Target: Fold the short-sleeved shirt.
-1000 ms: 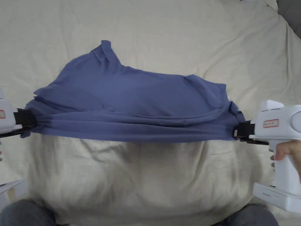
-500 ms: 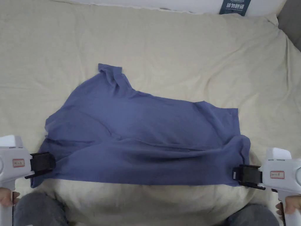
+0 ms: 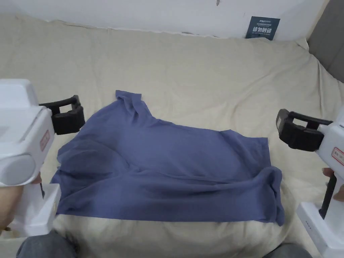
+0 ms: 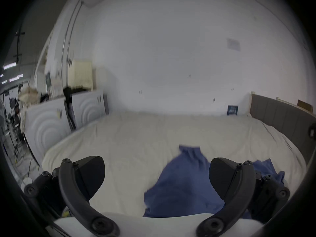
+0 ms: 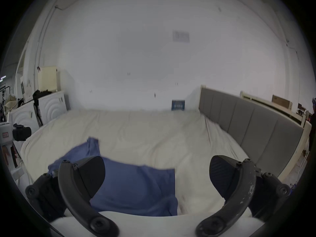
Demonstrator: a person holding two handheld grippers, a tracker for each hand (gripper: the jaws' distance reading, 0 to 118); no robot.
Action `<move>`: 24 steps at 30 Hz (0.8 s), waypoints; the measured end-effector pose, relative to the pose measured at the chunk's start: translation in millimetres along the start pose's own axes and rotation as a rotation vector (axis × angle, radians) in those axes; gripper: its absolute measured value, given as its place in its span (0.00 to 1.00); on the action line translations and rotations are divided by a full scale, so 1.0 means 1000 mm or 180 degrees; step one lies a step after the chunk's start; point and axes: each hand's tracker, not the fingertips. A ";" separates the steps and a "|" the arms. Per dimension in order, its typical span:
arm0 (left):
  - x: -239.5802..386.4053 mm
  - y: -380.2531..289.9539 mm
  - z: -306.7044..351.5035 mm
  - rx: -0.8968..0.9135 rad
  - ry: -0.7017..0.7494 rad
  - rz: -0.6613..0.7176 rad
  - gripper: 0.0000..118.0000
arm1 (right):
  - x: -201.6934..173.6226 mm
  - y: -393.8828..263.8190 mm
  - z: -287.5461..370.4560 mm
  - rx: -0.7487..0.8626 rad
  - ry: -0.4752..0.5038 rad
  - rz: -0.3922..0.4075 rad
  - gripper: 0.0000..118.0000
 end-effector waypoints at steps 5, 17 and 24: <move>0.016 0.002 0.007 0.0119 -0.0122 -0.0001 0.60 | -0.008 0.001 0.002 0.0181 0.0101 -0.0268 0.66; 0.027 0.022 -0.065 -0.0375 -0.0382 0.0099 0.00 | -0.023 0.000 -0.031 0.0020 0.0153 -0.0301 0.01; 0.032 0.020 -0.201 -0.1386 -0.0493 0.0218 0.54 | -0.028 -0.004 -0.061 -0.0136 0.0160 -0.0255 0.01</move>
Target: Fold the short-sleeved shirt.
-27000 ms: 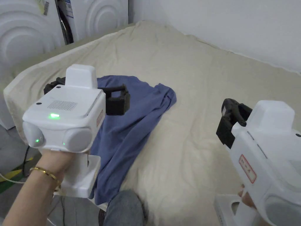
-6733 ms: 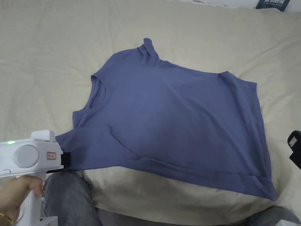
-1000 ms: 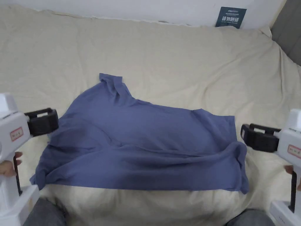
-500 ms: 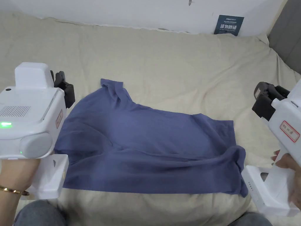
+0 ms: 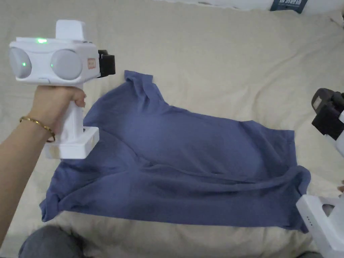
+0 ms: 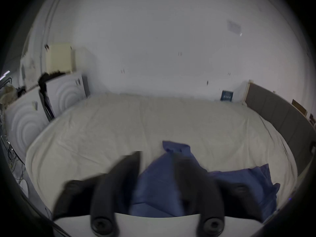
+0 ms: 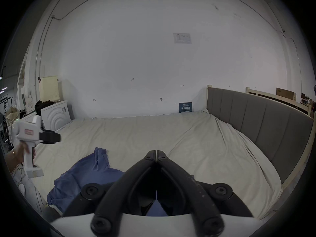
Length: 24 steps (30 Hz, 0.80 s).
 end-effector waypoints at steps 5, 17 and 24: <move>-0.008 0.005 -0.089 -0.0630 0.0034 -0.0035 0.99 | 0.003 -0.008 -0.025 -0.0188 -0.0039 0.0017 0.01; -0.021 -0.047 -0.187 -0.1414 0.0113 -0.0122 0.39 | 0.020 -0.043 -0.066 -0.0694 -0.0239 0.0031 0.01; -0.015 -0.038 -0.166 -0.1276 0.0045 -0.0161 0.01 | 0.027 -0.041 -0.072 -0.0810 -0.0309 -0.0063 0.02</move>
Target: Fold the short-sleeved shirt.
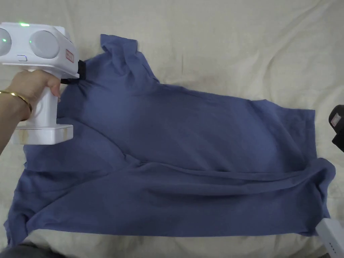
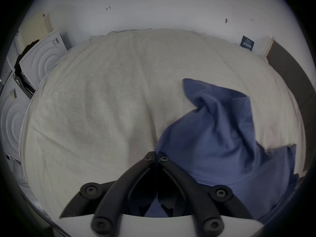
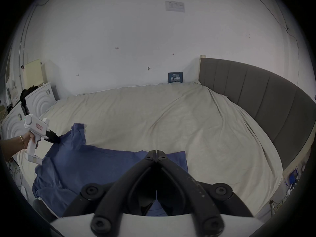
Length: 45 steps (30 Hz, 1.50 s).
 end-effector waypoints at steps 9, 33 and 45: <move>-0.004 -0.010 0.081 0.0692 -0.0268 0.0245 0.01 | 0.042 0.060 -0.083 -0.0804 0.0074 -0.0187 0.65; -0.014 -0.028 0.115 0.0755 -0.0365 0.0614 0.01 | 0.074 0.052 -0.138 -0.1313 -0.0155 -0.0431 0.06; -0.053 -0.134 0.216 0.1077 -0.0273 0.0637 0.01 | 0.091 0.020 0.016 -0.0748 0.0205 -0.0369 0.06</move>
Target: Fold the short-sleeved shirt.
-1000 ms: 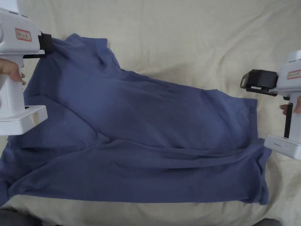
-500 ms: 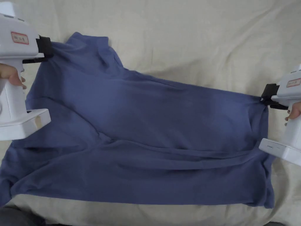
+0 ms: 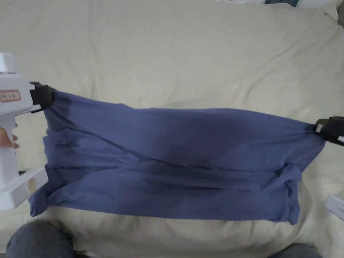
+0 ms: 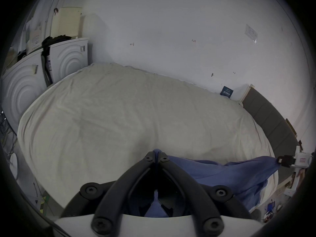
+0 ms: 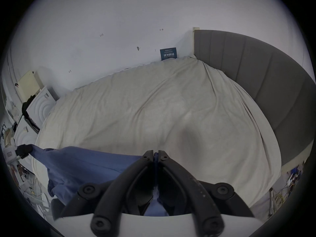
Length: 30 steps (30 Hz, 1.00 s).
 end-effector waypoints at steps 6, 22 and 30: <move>-0.031 -0.078 0.006 -0.0410 0.0275 0.0341 0.01 | 0.010 -0.080 0.018 -0.0249 0.0017 -0.0084 0.06; -0.003 -0.070 0.063 0.0594 0.0563 -0.0018 1.00 | 0.001 -0.072 0.080 0.0673 -0.0126 0.0101 0.98; 0.065 -0.052 0.099 0.1750 0.0584 -0.0709 1.00 | -0.060 -0.055 0.128 0.1738 -0.0064 0.0468 1.00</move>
